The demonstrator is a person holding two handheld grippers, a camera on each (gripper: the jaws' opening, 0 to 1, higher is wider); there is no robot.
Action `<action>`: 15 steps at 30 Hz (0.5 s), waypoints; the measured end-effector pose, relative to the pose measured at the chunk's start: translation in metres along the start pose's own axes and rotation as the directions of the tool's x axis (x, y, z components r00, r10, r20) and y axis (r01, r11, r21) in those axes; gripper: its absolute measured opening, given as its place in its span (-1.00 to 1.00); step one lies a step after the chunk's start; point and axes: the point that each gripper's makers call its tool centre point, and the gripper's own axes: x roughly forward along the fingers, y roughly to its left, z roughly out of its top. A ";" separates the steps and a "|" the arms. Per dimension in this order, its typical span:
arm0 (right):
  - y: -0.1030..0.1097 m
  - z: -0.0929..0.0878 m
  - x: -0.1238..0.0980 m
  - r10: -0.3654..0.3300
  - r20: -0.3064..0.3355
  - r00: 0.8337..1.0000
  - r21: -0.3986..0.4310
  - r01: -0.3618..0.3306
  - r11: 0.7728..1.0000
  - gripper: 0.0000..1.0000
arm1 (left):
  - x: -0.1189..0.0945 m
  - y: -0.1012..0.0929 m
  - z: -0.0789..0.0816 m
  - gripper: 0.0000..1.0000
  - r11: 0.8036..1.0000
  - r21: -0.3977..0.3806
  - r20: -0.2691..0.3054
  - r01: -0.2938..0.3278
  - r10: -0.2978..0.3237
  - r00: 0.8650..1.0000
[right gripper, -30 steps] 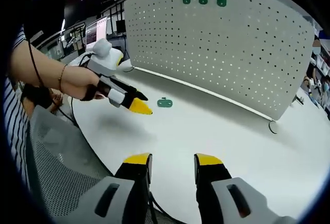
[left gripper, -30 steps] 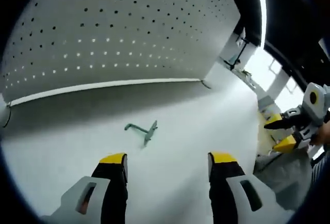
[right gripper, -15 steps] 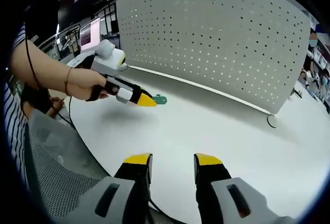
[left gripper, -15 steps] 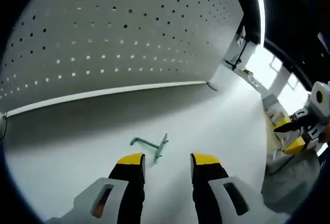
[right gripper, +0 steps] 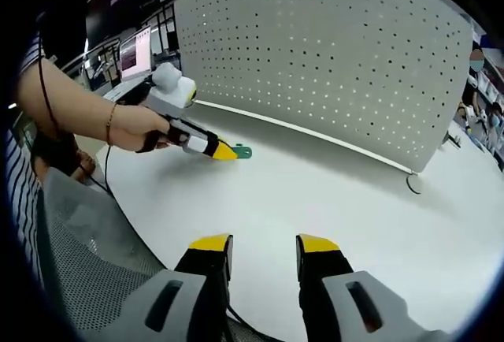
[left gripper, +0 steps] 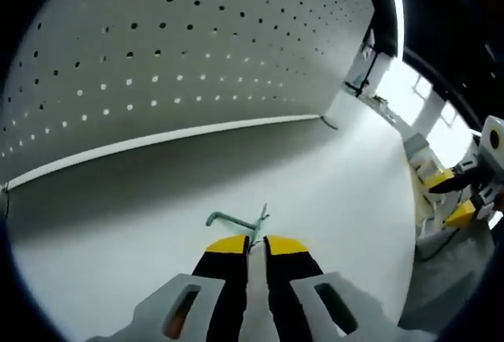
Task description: Insert the hook assembly into the mounting plate slot until the hook locks in place.
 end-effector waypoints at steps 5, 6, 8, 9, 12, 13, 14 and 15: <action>-0.001 -0.002 0.000 -0.002 -0.006 1.000 -0.004 0.002 1.000 -0.41 | 0.002 0.001 0.003 -0.89 1.000 -0.018 0.010 -0.006 0.006 1.000; -0.001 -0.003 0.000 -0.003 -0.007 1.000 -0.003 0.003 1.000 -0.41 | 0.002 0.002 0.004 -0.89 1.000 -0.022 0.012 -0.007 0.007 1.000; -0.002 -0.003 0.001 -0.003 -0.009 1.000 0.001 0.003 1.000 -0.41 | 0.002 0.003 0.005 -0.91 1.000 -0.028 0.011 -0.006 0.006 1.000; -0.002 -0.003 0.001 -0.003 -0.009 1.000 0.002 0.004 1.000 -0.41 | 0.001 0.003 0.006 -0.91 0.999 -0.032 0.014 -0.001 0.002 1.000; -0.001 -0.004 0.002 -0.002 -0.009 1.000 0.002 0.003 1.000 -0.41 | -0.001 0.005 0.008 -0.93 1.000 -0.027 0.016 -0.002 0.002 1.000; -0.001 -0.004 0.002 -0.002 -0.009 1.000 0.002 0.002 1.000 -0.41 | -0.002 0.006 0.009 -0.93 1.000 -0.026 0.017 0.001 0.000 1.000; -0.001 -0.004 0.002 -0.002 -0.009 1.000 0.002 0.002 1.000 -0.41 | -0.002 0.007 0.009 -0.93 1.000 -0.028 0.015 0.000 0.001 1.000; 0.000 -0.003 0.002 -0.001 -0.008 1.000 0.002 0.001 1.000 -0.41 | -0.004 0.007 0.010 -0.94 1.000 -0.029 0.013 0.001 -0.001 1.000</action>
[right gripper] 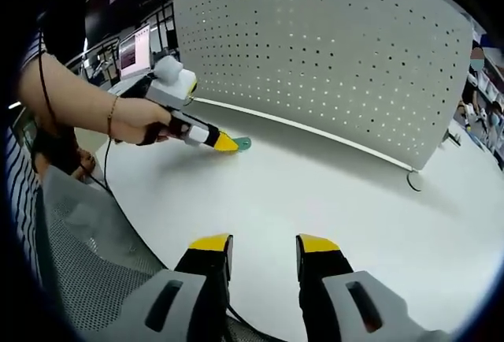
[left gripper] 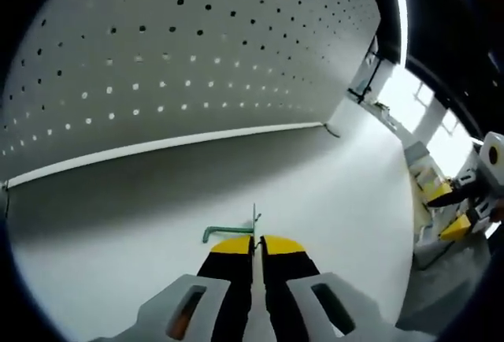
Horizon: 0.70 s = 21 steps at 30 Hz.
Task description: Insert the hook assembly into the mounting plate slot until the hook locks in place.
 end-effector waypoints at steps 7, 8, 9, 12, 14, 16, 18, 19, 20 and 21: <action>0.000 0.004 0.000 -0.001 0.008 1.000 -0.003 0.001 1.000 -0.41 | -0.013 -0.002 0.007 -0.95 1.000 0.011 0.000 0.011 -0.011 1.000; -0.001 0.005 0.000 -0.001 0.009 1.000 -0.002 0.001 1.000 -0.41 | -0.014 -0.002 0.007 -0.95 1.000 0.011 0.000 0.013 -0.013 1.000; -0.002 0.006 -0.001 -0.002 0.011 1.000 0.006 0.002 1.000 -0.41 | -0.018 -0.004 0.009 -0.96 1.000 0.008 -0.002 0.021 -0.021 1.000; -0.003 0.006 -0.001 -0.006 0.009 1.000 0.000 0.006 1.000 -0.41 | -0.028 -0.012 0.014 -0.96 0.998 0.003 -0.005 0.069 -0.069 0.998; -0.004 0.008 -0.002 -0.006 0.008 1.000 0.000 0.006 1.000 -0.41 | -0.038 -0.015 0.019 -0.96 0.996 0.023 -0.017 0.083 -0.082 0.996; -0.005 0.012 -0.003 0.001 0.016 1.000 0.028 -0.001 1.000 -0.41 | -0.048 -0.017 0.024 -0.96 0.995 0.028 -0.022 0.094 -0.094 0.995; -0.005 0.018 -0.003 0.002 0.025 1.000 0.031 -0.003 1.000 -0.41 | -0.058 -0.017 0.028 -0.96 0.996 0.028 -0.023 0.090 -0.089 0.996; -0.004 0.020 -0.003 0.003 0.028 1.000 0.026 -0.003 1.000 -0.41 | -0.062 -0.016 0.028 -0.96 0.996 0.019 -0.030 0.084 -0.083 0.996; -0.004 0.023 -0.002 0.003 0.032 0.999 0.019 -0.004 1.000 -0.41 | -0.068 -0.015 0.028 -0.96 0.997 0.009 -0.034 0.073 -0.073 0.997; -0.003 0.025 -0.001 0.005 0.035 0.999 0.018 -0.005 1.000 -0.41 | -0.072 -0.016 0.028 -0.96 0.998 0.003 -0.036 0.070 -0.069 0.997</action>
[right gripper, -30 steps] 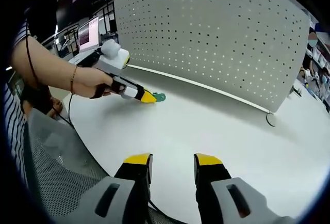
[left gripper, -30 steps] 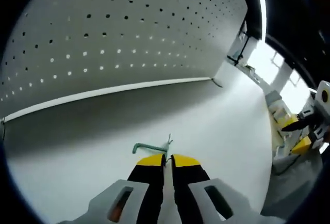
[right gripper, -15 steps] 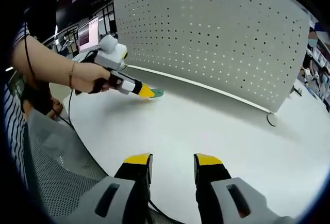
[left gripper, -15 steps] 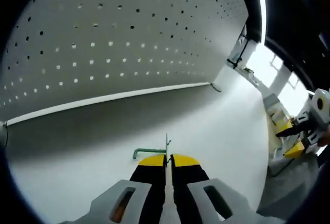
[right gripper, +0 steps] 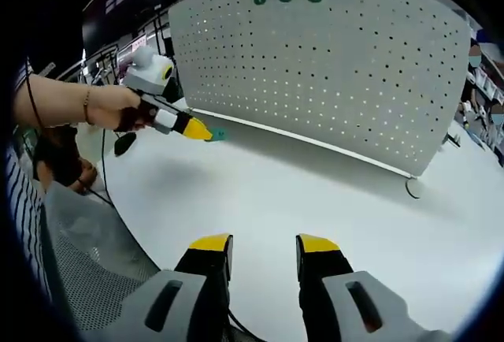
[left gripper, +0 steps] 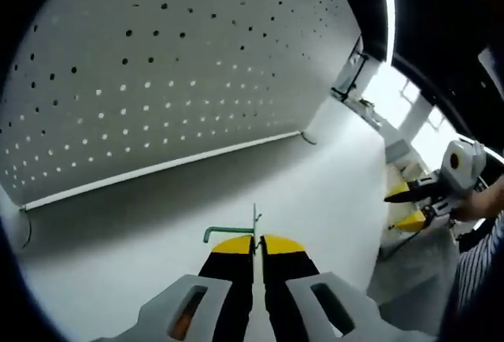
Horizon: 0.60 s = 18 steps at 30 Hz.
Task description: Insert the hook assembly into the mounting plate slot until the hook locks in place.
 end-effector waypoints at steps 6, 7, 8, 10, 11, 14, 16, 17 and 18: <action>0.007 0.019 0.003 0.018 0.036 0.999 -0.002 -0.018 1.000 -0.41 | -0.022 -0.011 -0.007 -0.96 1.000 0.005 -0.021 -0.002 0.002 1.000; 0.008 0.022 0.003 0.020 0.041 0.999 -0.007 -0.020 1.000 -0.41 | -0.027 -0.014 -0.010 -0.96 1.000 0.003 -0.028 0.002 -0.002 1.000; 0.010 0.025 0.003 0.025 0.047 0.999 -0.011 -0.025 1.000 -0.41 | -0.029 -0.017 -0.012 -0.96 1.000 0.002 -0.031 0.005 -0.005 1.000; 0.013 0.029 0.004 0.032 0.055 0.998 -0.016 -0.032 0.999 -0.41 | -0.035 -0.024 -0.016 -0.96 1.000 0.009 -0.040 0.012 -0.011 0.999; 0.014 0.031 0.004 0.034 0.059 0.998 -0.019 -0.033 0.999 -0.41 | -0.038 -0.026 -0.017 -0.96 1.000 0.013 -0.044 0.013 -0.012 0.999; 0.018 0.036 0.004 0.043 0.071 0.997 -0.020 -0.041 0.999 -0.42 | -0.046 -0.036 -0.022 -0.96 1.000 0.022 -0.050 0.019 -0.017 0.999; 0.020 0.039 0.004 0.050 0.077 0.996 -0.012 -0.049 0.999 -0.42 | -0.052 -0.042 -0.023 -0.96 1.000 0.026 -0.043 0.016 -0.015 0.999; 0.022 0.043 0.003 0.055 0.090 0.994 0.005 -0.055 0.998 -0.42 | -0.055 -0.045 -0.024 -0.96 1.000 0.027 -0.041 0.015 -0.014 0.999; 0.023 0.045 0.003 0.061 0.094 0.994 0.013 -0.062 0.998 -0.42 | -0.058 -0.050 -0.025 -0.96 0.999 0.028 -0.037 0.018 -0.017 0.999</action>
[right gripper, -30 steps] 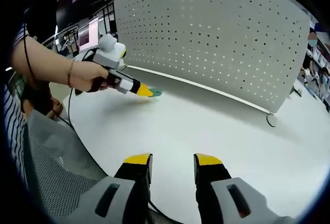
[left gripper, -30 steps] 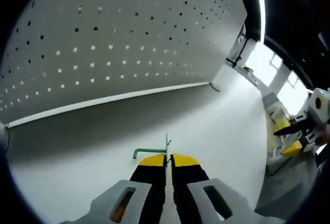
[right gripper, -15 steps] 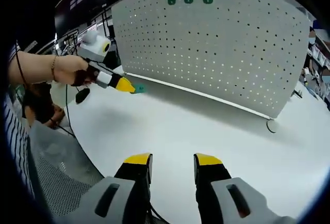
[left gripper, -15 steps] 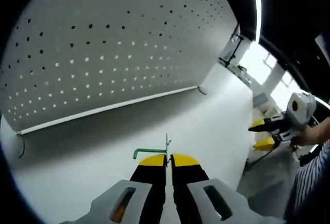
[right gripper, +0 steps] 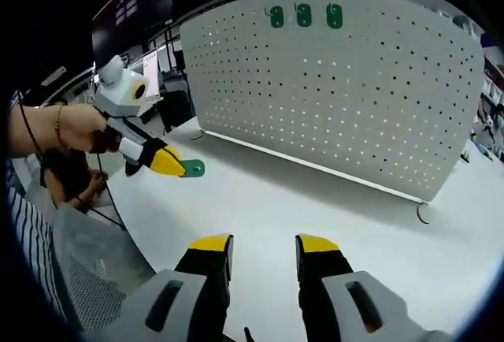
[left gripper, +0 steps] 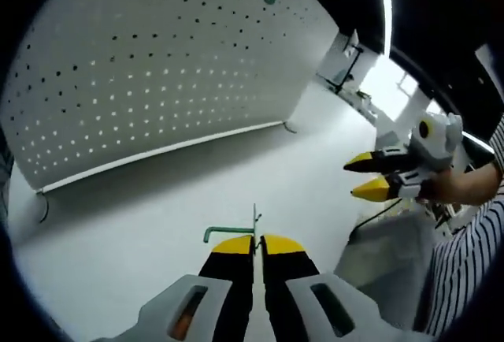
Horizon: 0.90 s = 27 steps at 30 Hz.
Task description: Insert the hook assembly into the mounting plate slot until the hook locks in place.
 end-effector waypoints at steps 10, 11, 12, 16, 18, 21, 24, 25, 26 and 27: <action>0.026 0.016 0.011 0.115 -0.015 0.993 -0.001 -0.115 0.993 -0.42 | -0.016 -0.043 -0.017 -0.96 0.994 0.070 -0.049 0.090 -0.086 0.995; 0.029 0.017 0.012 0.128 -0.020 0.992 0.006 -0.127 0.992 -0.42 | -0.017 -0.048 -0.019 -0.96 0.992 0.072 -0.058 0.102 -0.098 0.994; 0.036 0.017 0.014 0.158 -0.025 0.987 0.025 -0.157 0.987 -0.42 | -0.018 -0.051 -0.022 -0.96 0.990 0.080 -0.066 0.112 -0.107 0.992; 0.051 0.016 0.019 0.229 -0.058 0.972 0.053 -0.226 0.973 -0.43 | -0.020 -0.064 -0.029 -0.96 0.983 0.099 -0.091 0.156 -0.147 0.985; 0.057 0.011 0.022 0.255 -0.109 0.961 0.039 -0.252 0.967 -0.46 | -0.022 -0.070 -0.031 -0.96 0.977 0.110 -0.098 0.183 -0.173 0.980; 0.067 0.011 0.025 0.305 -0.133 0.943 0.065 -0.298 0.952 -0.47 | -0.024 -0.076 -0.032 -0.96 0.970 0.123 -0.098 0.208 -0.197 0.976; 0.074 0.018 0.027 0.354 -0.118 0.928 0.145 -0.336 0.930 -0.47 | -0.026 -0.076 -0.033 -0.96 0.968 0.124 -0.102 0.217 -0.205 0.973; 0.076 0.021 0.027 0.365 -0.115 0.924 0.171 -0.344 0.923 -0.48 | -0.026 -0.076 -0.033 -0.96 0.967 0.126 -0.103 0.220 -0.208 0.973; 0.078 0.023 0.029 0.385 -0.115 0.916 0.197 -0.359 0.912 -0.48 | -0.028 -0.077 -0.033 -0.96 0.966 0.131 -0.102 0.221 -0.209 0.973; 0.081 0.023 0.030 0.403 -0.123 0.907 0.226 -0.370 0.901 -0.49 | -0.028 -0.078 -0.033 -0.96 0.965 0.137 -0.102 0.225 -0.212 0.972</action>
